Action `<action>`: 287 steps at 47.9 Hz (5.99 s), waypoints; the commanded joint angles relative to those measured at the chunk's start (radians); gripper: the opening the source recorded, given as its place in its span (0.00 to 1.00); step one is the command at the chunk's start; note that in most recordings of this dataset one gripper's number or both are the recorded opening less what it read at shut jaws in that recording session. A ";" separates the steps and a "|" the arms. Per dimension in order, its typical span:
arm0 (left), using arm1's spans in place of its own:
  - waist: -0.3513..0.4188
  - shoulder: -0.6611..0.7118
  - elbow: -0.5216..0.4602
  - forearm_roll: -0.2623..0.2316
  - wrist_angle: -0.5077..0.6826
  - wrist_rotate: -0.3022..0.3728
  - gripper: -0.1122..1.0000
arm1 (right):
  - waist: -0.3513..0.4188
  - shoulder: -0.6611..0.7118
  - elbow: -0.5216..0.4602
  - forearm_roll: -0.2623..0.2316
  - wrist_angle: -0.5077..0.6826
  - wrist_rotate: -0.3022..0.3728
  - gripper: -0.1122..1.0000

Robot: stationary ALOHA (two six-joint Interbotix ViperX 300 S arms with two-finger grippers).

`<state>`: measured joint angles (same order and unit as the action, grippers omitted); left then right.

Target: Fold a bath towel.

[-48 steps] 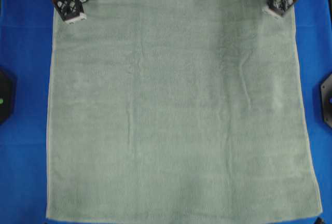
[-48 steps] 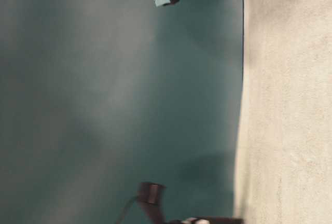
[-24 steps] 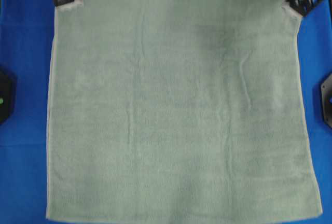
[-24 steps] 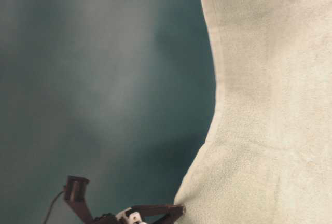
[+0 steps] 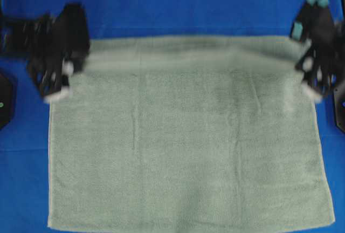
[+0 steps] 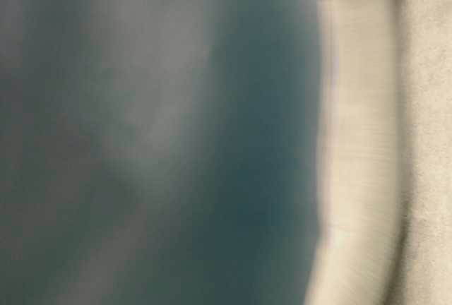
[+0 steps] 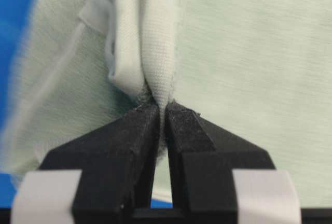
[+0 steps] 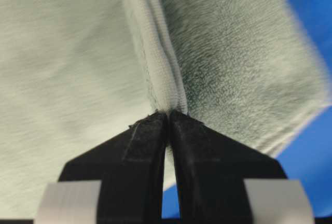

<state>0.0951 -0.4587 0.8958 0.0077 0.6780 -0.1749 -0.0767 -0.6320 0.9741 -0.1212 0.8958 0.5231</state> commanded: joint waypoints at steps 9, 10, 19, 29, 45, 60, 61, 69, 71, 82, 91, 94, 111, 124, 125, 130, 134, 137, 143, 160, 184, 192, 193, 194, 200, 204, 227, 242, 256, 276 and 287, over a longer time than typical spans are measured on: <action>-0.430 0.037 0.048 0.020 -0.161 -0.360 0.13 | 0.485 0.101 -0.008 -0.020 -0.046 0.445 0.15; -0.457 0.051 0.046 0.020 -0.175 -0.383 0.13 | 0.518 0.114 -0.012 -0.021 -0.048 0.477 0.15; -0.670 0.209 -0.031 0.020 -0.227 -0.538 0.13 | 0.790 0.256 -0.074 -0.032 -0.114 0.741 0.15; -0.825 0.367 -0.198 0.021 -0.227 -0.601 0.13 | 0.979 0.428 -0.189 -0.063 -0.181 0.905 0.15; -0.910 0.535 -0.362 0.021 -0.172 -0.627 0.13 | 1.078 0.592 -0.337 -0.071 -0.193 0.936 0.15; -0.908 0.522 -0.276 0.021 -0.144 -0.692 0.13 | 1.085 0.595 -0.328 -0.052 -0.196 0.968 0.14; -0.908 0.518 -0.270 0.021 -0.144 -0.695 0.13 | 1.086 0.595 -0.327 -0.051 -0.196 0.971 0.15; -0.899 0.506 -0.252 0.021 -0.144 -0.712 0.14 | 1.137 0.595 -0.330 -0.040 -0.196 1.032 0.15; -0.896 0.509 -0.255 0.025 -0.146 -0.710 0.16 | 1.149 0.595 -0.330 -0.043 -0.195 1.057 0.15; -0.870 0.512 -0.316 0.048 -0.146 -0.707 0.62 | 1.160 0.595 -0.336 -0.103 -0.169 1.106 0.55; -0.853 0.486 -0.377 0.087 -0.107 -0.675 0.67 | 1.147 0.563 -0.364 -0.193 -0.091 1.108 0.54; -0.845 0.472 -0.399 0.146 -0.057 -0.660 0.67 | 1.137 0.538 -0.368 -0.235 -0.037 1.108 0.54; -0.703 0.304 -0.321 0.305 0.218 -0.601 0.68 | 0.937 0.287 -0.190 -0.353 0.143 1.040 0.54; -0.565 0.164 -0.161 0.305 0.204 -0.591 0.68 | 0.739 0.075 -0.054 -0.350 0.135 0.876 0.54; -0.558 0.158 -0.153 0.305 0.198 -0.589 0.68 | 0.727 0.072 -0.049 -0.348 0.135 0.865 0.54; -0.520 0.138 -0.120 0.307 0.156 -0.586 0.68 | 0.667 0.074 -0.021 -0.336 0.107 0.802 0.54; -0.482 0.141 -0.078 0.310 0.107 -0.580 0.68 | 0.623 0.092 0.003 -0.331 0.055 0.758 0.54; -0.451 0.153 -0.044 0.310 0.064 -0.563 0.68 | 0.574 0.118 0.034 -0.330 0.002 0.729 0.54; -0.379 0.193 0.035 0.310 -0.040 -0.522 0.68 | 0.472 0.184 0.098 -0.336 -0.063 0.687 0.54; -0.287 0.334 0.135 0.305 -0.282 -0.502 0.70 | 0.301 0.314 0.181 -0.336 -0.311 0.638 0.54; -0.291 0.298 0.091 0.281 -0.242 -0.499 0.21 | 0.298 0.281 0.160 -0.308 -0.321 0.643 0.17; -0.321 0.161 -0.008 0.279 -0.071 -0.488 0.21 | 0.311 0.146 0.067 -0.311 -0.178 0.635 0.17; -0.325 0.144 -0.021 0.281 -0.043 -0.488 0.21 | 0.318 0.126 0.051 -0.313 -0.150 0.632 0.17; -0.330 0.126 -0.035 0.281 -0.014 -0.489 0.21 | 0.324 0.106 0.035 -0.316 -0.124 0.627 0.17; -0.373 0.025 -0.126 0.281 0.153 -0.491 0.21 | 0.377 -0.014 -0.063 -0.350 0.021 0.583 0.17; -0.410 -0.044 -0.201 0.281 0.250 -0.491 0.21 | 0.407 -0.072 -0.118 -0.376 0.077 0.563 0.17; -0.615 -0.048 -0.566 0.281 0.321 -0.557 0.21 | 0.368 -0.158 -0.244 -0.752 0.242 0.566 0.17; -0.699 0.120 -0.732 0.287 0.275 -0.581 0.21 | 0.077 -0.101 -0.258 -0.919 0.164 0.552 0.17; -0.738 0.218 -0.825 0.299 0.268 -0.581 0.21 | -0.126 -0.077 -0.261 -0.934 -0.055 0.517 0.17; -0.739 0.425 -1.022 0.339 0.181 -0.543 0.21 | 0.153 -0.272 -0.279 -0.850 0.183 0.518 0.17; -0.741 0.497 -1.092 0.420 0.169 -0.515 0.21 | 0.469 -0.276 -0.288 -0.922 0.508 0.588 0.17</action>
<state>-0.6397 0.0491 -0.1611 0.4004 0.8544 -0.6934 0.3329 -0.9235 0.7072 -0.9986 1.3070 1.0876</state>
